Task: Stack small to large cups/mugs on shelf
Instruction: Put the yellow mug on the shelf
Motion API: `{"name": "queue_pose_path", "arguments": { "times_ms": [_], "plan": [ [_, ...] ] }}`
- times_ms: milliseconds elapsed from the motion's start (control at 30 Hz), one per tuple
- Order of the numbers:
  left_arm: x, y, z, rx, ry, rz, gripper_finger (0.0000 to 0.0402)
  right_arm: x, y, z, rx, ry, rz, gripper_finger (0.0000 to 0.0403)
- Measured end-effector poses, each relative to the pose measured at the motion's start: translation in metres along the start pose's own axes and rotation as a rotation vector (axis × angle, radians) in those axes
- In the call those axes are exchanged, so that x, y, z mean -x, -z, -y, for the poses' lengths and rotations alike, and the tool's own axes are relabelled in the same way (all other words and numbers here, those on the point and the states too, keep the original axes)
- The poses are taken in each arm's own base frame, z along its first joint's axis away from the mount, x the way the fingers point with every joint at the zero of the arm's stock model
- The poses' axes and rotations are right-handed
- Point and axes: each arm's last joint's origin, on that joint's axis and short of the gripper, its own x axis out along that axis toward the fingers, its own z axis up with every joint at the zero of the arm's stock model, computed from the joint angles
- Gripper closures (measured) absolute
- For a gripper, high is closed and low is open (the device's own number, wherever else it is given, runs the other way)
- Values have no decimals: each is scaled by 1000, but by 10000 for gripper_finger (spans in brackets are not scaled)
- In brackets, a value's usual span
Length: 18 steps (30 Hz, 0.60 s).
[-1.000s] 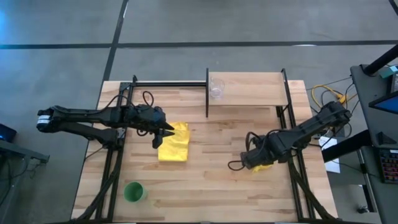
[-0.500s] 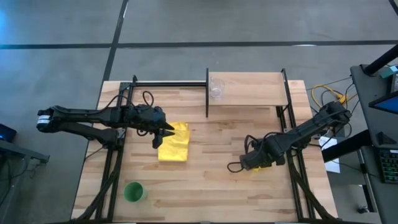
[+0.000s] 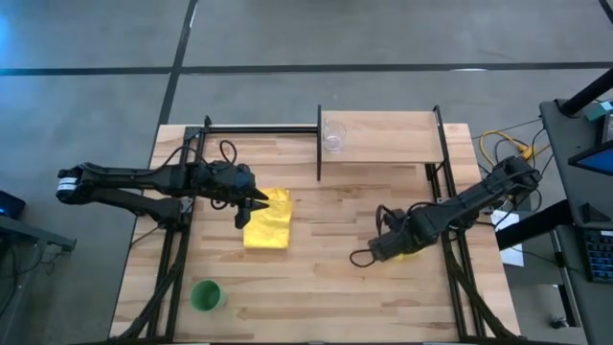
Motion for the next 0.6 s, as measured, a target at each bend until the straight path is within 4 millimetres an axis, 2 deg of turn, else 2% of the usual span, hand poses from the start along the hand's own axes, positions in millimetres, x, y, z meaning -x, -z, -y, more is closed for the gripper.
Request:
{"name": "queue_pose_path", "arguments": {
  "times_ms": [167,600],
  "plan": [
    [0,0,0,0,-2,0,302,-5,-2,11,-34,108,18,326],
    [0,0,0,0,-2,0,302,-9,-1,9,-45,73,9,326]
  ]
}}
